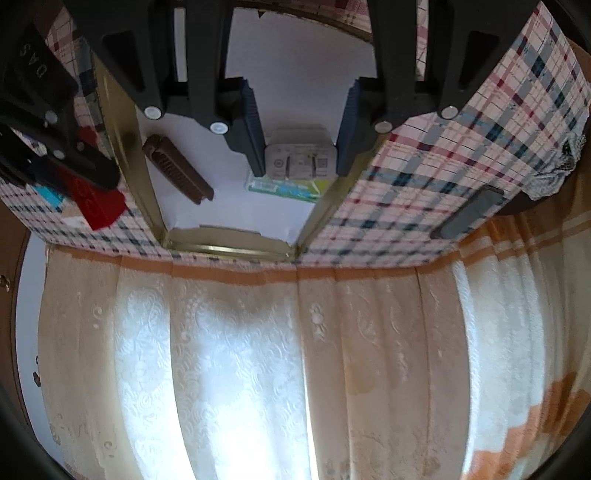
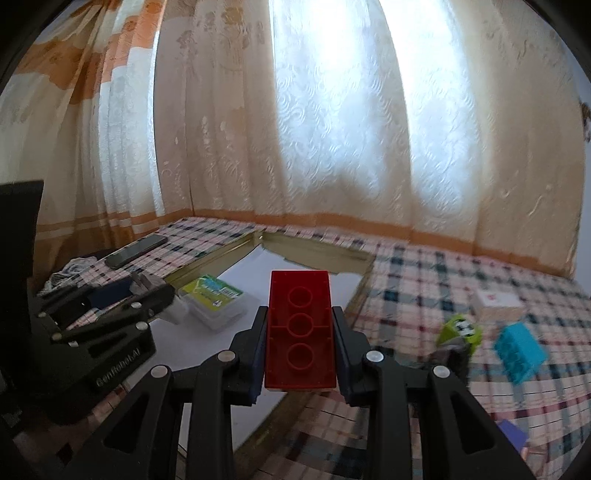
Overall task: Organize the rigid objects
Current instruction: 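Lower the red brick into the tin with the right gripper while the left gripper lowers the white plug, then move both grippers back to the table and grasp the copper frame with the right gripper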
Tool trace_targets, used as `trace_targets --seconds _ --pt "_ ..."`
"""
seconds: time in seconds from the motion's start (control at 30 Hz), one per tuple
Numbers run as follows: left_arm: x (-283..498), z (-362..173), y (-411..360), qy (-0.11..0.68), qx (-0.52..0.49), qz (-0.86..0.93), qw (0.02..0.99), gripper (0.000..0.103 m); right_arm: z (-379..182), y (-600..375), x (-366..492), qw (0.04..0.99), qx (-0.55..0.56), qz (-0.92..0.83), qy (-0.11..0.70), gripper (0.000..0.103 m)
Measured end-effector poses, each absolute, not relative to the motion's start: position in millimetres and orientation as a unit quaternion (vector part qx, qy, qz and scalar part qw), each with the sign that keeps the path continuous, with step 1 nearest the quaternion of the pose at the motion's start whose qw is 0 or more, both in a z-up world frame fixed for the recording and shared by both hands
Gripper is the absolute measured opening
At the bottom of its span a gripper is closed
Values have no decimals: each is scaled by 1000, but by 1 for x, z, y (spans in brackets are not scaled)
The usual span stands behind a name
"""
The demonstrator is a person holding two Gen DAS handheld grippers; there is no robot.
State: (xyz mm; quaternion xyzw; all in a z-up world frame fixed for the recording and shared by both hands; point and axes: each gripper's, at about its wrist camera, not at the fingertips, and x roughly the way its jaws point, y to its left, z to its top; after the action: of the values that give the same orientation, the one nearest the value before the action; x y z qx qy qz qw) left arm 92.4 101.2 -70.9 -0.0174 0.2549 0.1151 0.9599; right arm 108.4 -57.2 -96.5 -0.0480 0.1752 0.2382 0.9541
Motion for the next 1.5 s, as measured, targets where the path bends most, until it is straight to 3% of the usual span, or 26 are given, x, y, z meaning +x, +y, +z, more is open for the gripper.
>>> trace_targets --seconds 0.67,0.8,0.97,1.03,1.23,1.3,1.37,1.5 --pt "116 -81 108 306 8 110 946 40 -106 -17 150 922 -51 285 257 34" --pt "115 -80 109 301 14 125 945 55 -109 -14 153 918 -48 291 265 37" --pt "106 -77 118 287 6 162 944 79 -108 -24 155 924 -37 273 264 60" --pt "102 -76 119 282 2 164 945 86 -107 -28 155 924 -29 274 266 61" --pt "90 -75 107 273 -3 154 950 99 -99 -48 137 933 -31 258 249 63" --pt "86 -75 99 270 -7 142 952 103 -96 -58 131 936 -29 251 244 68" --pt "85 -75 88 272 -4 128 954 103 -94 -69 126 940 -27 242 240 74" --pt "81 -74 65 270 11 102 957 103 -94 -88 117 942 -26 234 242 74"
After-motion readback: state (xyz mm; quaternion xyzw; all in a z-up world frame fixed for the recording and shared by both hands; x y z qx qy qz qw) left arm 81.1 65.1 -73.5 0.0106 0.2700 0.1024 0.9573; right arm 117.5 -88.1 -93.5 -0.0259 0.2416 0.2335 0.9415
